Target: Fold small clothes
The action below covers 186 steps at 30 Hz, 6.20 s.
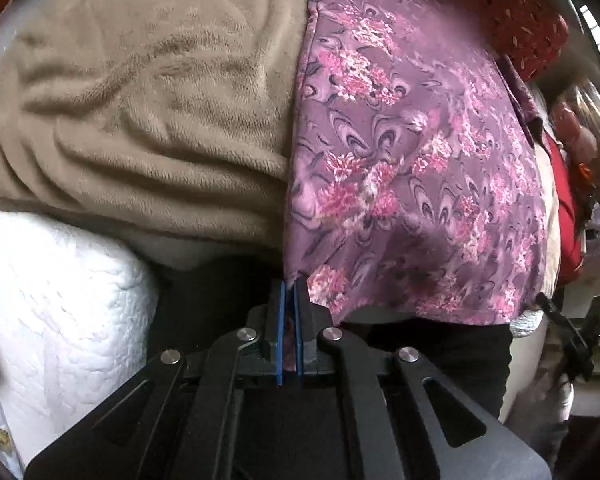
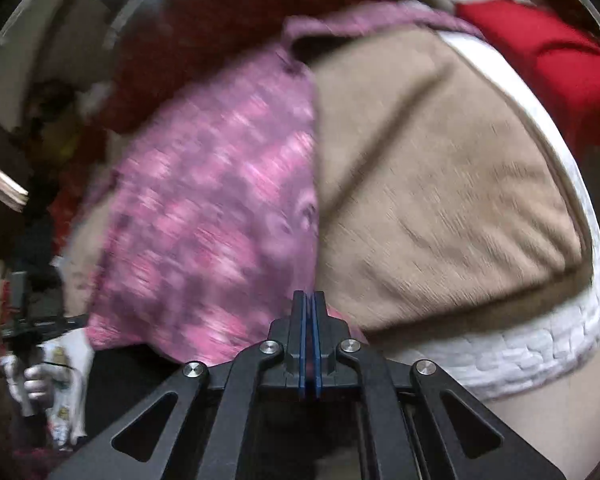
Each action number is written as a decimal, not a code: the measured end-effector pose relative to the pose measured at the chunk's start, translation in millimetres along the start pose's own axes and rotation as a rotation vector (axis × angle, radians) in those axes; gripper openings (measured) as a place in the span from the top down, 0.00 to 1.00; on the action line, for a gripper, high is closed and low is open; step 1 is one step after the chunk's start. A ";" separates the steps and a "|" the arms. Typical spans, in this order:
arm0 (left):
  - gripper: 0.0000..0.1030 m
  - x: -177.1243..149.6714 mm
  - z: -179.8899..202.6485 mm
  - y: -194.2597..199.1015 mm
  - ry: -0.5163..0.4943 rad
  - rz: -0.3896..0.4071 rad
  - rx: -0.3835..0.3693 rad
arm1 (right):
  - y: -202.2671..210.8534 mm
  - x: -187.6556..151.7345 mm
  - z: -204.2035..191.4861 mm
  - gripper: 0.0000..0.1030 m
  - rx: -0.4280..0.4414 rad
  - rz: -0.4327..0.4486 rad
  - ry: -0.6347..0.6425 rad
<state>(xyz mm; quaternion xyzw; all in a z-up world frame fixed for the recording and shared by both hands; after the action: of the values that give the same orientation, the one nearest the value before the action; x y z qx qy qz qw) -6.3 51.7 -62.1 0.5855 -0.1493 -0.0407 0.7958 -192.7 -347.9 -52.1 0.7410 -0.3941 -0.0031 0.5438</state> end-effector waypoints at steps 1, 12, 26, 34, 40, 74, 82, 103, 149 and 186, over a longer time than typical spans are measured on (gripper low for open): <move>0.98 1.1 2.0 6.7 -0.009 0.016 -0.012 | 1.0 0.7 3.5 0.97 -0.020 -0.007 -0.004; 0.39 80.4 93.2 1.6 -0.164 0.212 0.054 | 7.0 72.6 -40.2 0.59 0.030 0.196 0.099; 0.45 97.9 116.3 -33.4 -0.203 0.077 0.015 | 9.5 189.9 151.4 0.53 0.073 0.371 -0.540; 0.45 128.7 151.1 -41.1 -0.217 0.055 -0.042 | -42.9 250.1 266.8 0.40 0.144 0.435 -0.943; 0.45 162.7 183.1 -50.1 -0.242 0.090 -0.095 | -76.1 285.5 272.5 0.33 0.108 0.440 -0.963; 0.44 304.1 82.5 -67.0 0.092 0.243 -0.203 | -147.0 316.7 -151.7 0.90 0.262 0.262 -0.156; 0.44 308.1 61.8 -59.5 0.144 0.229 -0.300 | -228.7 244.8 -253.0 0.77 0.305 0.004 -0.016; 0.96 337.8 132.7 -101.6 0.182 0.269 -0.384 | -103.2 231.1 -62.3 0.63 0.091 0.217 -0.151; 0.54 328.0 -75.8 -12.0 0.484 0.377 -0.107 | -259.6 239.8 -315.2 0.78 0.177 0.051 0.259; 0.97 380.8 -115.6 70.8 0.571 0.488 -0.256 | -256.7 234.2 -309.0 0.72 0.155 0.097 0.324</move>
<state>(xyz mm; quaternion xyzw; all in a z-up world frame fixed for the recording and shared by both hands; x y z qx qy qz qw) 381.4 88.9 45.9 0.4164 -0.0505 0.2958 0.8582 251.6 -212.0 -34.0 0.7515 -0.3359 0.1728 0.5409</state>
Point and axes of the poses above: each gripper's, at about its wrist camera, not at the fingertips, and y roughly against the way its jaws point, z to its right, x to its top, the point moved 4 cm from there along -y, roughly the way its jaws point, and after that the axes turned 2 degrees about z, right-handed, at the moved point
